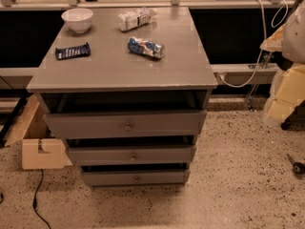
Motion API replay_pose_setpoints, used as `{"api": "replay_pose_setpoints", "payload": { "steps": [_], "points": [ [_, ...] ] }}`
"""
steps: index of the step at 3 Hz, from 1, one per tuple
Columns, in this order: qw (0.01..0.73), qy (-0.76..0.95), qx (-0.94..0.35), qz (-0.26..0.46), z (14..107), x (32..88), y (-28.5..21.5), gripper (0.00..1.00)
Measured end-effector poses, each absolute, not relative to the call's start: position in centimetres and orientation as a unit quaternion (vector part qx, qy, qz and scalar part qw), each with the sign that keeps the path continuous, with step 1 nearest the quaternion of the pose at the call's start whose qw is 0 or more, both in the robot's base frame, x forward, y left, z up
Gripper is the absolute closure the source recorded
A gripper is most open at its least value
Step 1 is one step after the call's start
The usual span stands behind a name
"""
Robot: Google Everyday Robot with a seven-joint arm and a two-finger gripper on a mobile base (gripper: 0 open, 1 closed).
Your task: Open top drawer
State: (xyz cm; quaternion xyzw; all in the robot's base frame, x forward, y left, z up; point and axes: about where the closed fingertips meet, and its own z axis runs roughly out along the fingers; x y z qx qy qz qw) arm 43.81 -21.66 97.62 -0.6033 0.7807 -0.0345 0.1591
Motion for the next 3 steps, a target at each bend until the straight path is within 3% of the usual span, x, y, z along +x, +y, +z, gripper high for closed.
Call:
{"api": "replay_pose_setpoints", "payload": {
  "steps": [2,3],
  "points": [
    [0.165,0.778,-0.607,-0.016,95.3,44.0,-21.1,0.00],
    [0.167,0.773,-0.612,0.026,90.3,44.5,-19.6,0.00]
  ]
}}
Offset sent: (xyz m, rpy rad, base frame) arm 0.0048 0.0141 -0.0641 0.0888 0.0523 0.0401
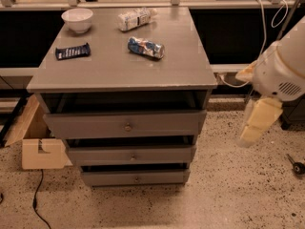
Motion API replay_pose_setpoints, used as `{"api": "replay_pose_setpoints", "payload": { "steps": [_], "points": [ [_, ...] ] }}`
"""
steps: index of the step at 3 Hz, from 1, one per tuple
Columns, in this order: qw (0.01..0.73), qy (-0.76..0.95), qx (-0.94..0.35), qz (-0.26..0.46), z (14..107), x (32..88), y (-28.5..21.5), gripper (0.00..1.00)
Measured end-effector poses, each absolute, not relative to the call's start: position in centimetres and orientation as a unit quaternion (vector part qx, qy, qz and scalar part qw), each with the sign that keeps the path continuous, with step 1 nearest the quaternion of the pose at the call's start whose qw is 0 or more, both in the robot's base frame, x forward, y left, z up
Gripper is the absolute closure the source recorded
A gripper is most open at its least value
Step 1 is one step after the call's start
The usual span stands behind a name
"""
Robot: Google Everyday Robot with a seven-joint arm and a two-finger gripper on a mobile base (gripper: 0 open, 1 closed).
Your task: Open top drawer
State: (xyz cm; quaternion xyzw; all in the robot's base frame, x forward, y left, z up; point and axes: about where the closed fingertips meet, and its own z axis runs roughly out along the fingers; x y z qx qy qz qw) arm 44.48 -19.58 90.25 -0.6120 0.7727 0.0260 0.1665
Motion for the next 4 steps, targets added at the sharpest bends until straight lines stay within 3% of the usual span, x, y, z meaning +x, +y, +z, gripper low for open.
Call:
{"api": "replay_pose_setpoints", "payload": {
  "steps": [2,4],
  "points": [
    [0.192,0.769,-0.591,0.149,78.9,47.0,-14.7,0.00],
    [0.185,0.759,-0.609,0.137,77.9,47.6,-14.1,0.00]
  ]
}}
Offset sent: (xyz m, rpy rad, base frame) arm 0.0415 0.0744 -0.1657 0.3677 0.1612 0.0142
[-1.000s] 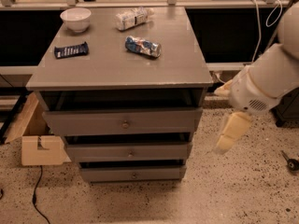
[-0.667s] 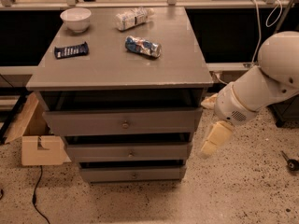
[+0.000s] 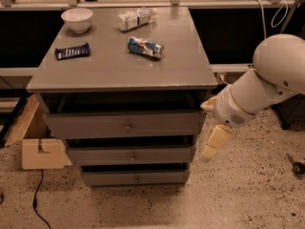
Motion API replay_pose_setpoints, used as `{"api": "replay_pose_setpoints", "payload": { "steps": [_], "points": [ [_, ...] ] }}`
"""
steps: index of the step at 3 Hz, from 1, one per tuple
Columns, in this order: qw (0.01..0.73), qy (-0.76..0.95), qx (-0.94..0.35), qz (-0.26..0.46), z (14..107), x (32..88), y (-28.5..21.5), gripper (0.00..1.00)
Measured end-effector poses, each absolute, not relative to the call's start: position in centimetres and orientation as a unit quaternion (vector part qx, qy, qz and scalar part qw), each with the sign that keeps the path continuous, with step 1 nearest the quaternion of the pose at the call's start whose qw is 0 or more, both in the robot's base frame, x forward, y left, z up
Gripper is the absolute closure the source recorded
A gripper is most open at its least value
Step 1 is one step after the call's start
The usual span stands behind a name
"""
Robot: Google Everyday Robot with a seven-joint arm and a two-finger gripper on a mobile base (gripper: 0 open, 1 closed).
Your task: Open top drawer
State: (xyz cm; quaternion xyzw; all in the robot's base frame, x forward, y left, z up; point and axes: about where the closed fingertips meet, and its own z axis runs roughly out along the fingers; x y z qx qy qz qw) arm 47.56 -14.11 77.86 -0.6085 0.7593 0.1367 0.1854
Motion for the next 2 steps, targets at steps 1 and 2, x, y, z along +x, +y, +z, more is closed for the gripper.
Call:
{"api": "replay_pose_setpoints", "payload": {
  "steps": [1,2],
  "points": [
    [0.188,0.728,-0.650,0.111,75.2,49.3,-13.7,0.00],
    [0.214,0.685,-0.689,0.099,72.6,51.3,-13.0,0.00]
  ]
}}
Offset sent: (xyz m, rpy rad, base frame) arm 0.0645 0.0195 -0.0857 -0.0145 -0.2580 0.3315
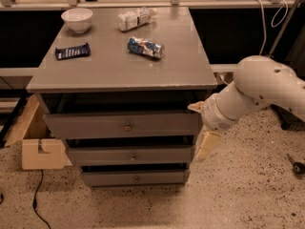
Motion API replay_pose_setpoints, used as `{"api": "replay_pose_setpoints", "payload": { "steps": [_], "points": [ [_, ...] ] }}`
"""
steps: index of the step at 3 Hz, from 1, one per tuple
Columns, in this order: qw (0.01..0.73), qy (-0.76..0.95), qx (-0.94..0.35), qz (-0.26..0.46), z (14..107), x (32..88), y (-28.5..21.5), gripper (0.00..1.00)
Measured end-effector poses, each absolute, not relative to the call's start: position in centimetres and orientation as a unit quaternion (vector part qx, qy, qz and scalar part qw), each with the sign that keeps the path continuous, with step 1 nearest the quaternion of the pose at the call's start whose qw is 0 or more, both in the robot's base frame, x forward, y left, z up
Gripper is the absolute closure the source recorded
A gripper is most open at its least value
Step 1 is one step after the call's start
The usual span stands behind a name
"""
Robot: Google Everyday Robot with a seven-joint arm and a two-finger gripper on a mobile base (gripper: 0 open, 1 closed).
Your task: Open top drawer
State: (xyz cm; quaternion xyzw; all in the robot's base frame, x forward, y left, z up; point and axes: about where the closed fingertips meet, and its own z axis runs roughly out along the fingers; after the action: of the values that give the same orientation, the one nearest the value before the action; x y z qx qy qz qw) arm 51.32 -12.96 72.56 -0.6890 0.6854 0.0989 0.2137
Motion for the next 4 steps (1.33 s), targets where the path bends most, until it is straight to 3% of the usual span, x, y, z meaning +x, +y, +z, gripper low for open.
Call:
{"api": "replay_pose_setpoints", "payload": {
  "steps": [2,4],
  "points": [
    [0.262,0.626,-0.729,0.087,69.3,54.9,-10.8,0.00],
    [0.265,0.609,-0.745,0.058,67.1,57.2,-8.4,0.00]
  ]
}}
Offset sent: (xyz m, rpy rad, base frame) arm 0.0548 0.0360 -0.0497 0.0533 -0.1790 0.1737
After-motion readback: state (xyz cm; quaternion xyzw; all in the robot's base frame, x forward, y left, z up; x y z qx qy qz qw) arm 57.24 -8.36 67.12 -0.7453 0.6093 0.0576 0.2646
